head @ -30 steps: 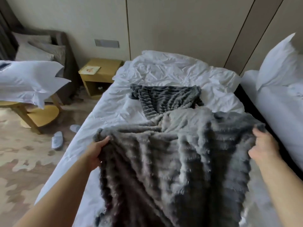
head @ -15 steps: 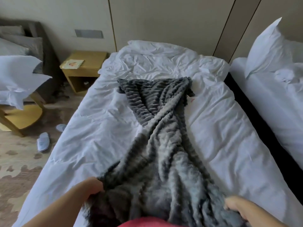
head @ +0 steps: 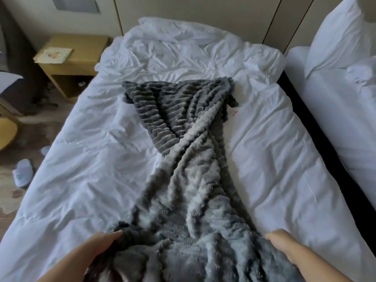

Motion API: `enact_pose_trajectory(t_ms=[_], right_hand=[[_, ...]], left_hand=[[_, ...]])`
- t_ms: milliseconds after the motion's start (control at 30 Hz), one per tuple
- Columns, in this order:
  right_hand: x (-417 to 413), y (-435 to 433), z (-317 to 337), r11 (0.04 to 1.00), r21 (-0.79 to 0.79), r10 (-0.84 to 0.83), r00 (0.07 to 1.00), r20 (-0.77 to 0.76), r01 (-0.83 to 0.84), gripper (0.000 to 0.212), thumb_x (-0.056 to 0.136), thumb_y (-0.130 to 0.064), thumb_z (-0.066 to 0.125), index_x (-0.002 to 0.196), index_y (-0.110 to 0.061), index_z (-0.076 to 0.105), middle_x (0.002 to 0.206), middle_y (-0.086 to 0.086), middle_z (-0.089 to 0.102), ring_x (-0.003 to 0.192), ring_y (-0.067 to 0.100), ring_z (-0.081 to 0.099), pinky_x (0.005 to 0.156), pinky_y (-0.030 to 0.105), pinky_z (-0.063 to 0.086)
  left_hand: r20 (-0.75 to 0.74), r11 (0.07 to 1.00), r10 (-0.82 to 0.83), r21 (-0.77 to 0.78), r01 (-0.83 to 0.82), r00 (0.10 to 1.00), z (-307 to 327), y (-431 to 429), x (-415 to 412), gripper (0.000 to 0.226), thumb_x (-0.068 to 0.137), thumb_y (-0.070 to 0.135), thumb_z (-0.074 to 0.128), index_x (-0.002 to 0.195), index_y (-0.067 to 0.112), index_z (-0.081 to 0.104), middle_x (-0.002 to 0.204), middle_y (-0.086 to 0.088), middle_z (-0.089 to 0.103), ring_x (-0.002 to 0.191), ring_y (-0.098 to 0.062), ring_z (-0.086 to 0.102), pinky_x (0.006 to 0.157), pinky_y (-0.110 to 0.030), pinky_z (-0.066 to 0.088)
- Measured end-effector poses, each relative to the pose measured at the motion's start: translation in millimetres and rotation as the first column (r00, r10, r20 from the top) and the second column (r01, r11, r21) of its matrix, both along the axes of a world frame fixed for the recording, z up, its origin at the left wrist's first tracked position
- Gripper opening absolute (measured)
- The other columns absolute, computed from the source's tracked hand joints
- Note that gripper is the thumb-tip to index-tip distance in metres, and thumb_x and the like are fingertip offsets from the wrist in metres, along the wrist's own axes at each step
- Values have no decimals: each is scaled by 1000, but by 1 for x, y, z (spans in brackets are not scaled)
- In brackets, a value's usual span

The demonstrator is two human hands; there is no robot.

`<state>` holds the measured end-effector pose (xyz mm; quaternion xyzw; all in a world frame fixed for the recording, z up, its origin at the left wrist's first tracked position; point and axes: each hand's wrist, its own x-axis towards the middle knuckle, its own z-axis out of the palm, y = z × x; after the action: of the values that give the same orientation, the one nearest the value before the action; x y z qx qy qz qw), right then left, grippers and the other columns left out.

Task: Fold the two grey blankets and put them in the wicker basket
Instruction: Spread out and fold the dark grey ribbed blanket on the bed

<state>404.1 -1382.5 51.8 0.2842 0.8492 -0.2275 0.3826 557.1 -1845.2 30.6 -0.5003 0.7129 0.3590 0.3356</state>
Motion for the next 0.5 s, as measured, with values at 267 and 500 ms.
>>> enact_pose_trajectory(t_ms=[267, 500], right_hand=[[-81, -46, -76, 992, -104, 37, 963, -265, -67, 8, 92, -20, 57, 98, -16, 61, 95, 5, 57, 93, 24, 54, 78, 33, 40], [-85, -97, -106, 957, -286, -100, 981, -164, 50, 22, 89, -32, 64, 97, -12, 65, 106, 21, 68, 98, 39, 63, 88, 43, 51]], left_hand=[[176, 963, 21, 262, -67, 984, -55, -18, -66, 37, 84, 37, 67, 92, 1, 72, 95, -19, 70, 77, -26, 66, 69, -28, 49], [231, 847, 276, 399, -350, 933, -86, -13, -93, 45, 83, 44, 66, 74, -1, 68, 66, -20, 69, 48, -28, 66, 46, -33, 54]])
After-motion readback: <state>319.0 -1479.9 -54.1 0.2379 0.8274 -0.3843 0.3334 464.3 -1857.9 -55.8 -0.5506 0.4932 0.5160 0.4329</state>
